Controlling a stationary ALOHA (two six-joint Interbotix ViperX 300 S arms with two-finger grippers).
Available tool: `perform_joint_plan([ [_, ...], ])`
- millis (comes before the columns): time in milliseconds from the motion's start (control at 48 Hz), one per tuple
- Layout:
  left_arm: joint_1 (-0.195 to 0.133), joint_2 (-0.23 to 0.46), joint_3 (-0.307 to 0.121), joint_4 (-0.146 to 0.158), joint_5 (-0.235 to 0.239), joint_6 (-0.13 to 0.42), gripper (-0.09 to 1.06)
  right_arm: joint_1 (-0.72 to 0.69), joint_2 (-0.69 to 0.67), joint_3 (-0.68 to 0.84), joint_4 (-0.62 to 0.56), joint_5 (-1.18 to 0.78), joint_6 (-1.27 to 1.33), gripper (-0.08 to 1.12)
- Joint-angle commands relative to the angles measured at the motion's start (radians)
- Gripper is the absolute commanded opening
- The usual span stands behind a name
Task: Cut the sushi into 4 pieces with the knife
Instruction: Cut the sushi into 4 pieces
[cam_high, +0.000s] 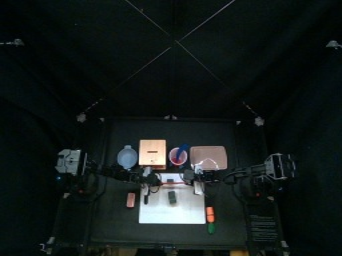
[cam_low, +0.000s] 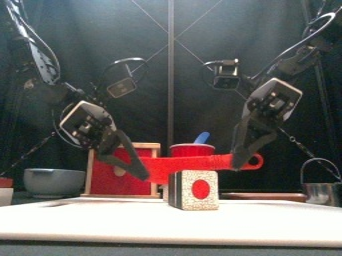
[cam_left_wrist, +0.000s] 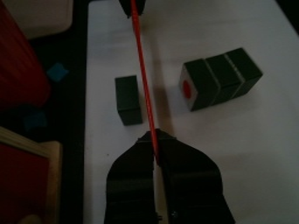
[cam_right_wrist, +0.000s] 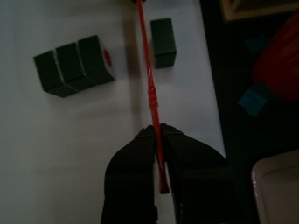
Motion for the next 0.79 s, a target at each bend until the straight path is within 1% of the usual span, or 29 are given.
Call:
perform_joint_plan([
  [21, -0.058, -0.083, -0.018, 0.003, -0.009, -0.002, 0.29, 0.015, -0.077, -0.017, 0.005, -0.009, 0.002, 0.09],
  [104, -0.087, -0.1, -0.011, -0.002, -0.009, -0.008, 0.29, 0.034, -0.097, -0.011, 0.005, -0.008, 0.002, 0.09],
  [208, -0.13, -0.101, -0.011, -0.02, -0.009, -0.008, 0.29, 0.049, -0.101, -0.006, 0.011, -0.009, 0.002, 0.09],
  [292, -0.149, -0.094, -0.012, -0.037, -0.009, -0.008, 0.29, 0.055, -0.097, -0.003, 0.02, -0.009, 0.002, 0.09],
  [458, -0.164, -0.061, -0.02, -0.075, -0.011, -0.006, 0.29, 0.06, -0.074, -0.002, 0.029, -0.011, 0.002, 0.09],
  [646, -0.164, -0.017, -0.037, -0.081, -0.011, -0.006, 0.29, 0.06, -0.046, -0.003, 0.031, -0.014, 0.002, 0.09],
  [792, -0.173, 0.005, -0.043, -0.081, -0.011, -0.008, 0.29, 0.063, -0.025, -0.003, 0.034, -0.014, 0.003, 0.09],
])
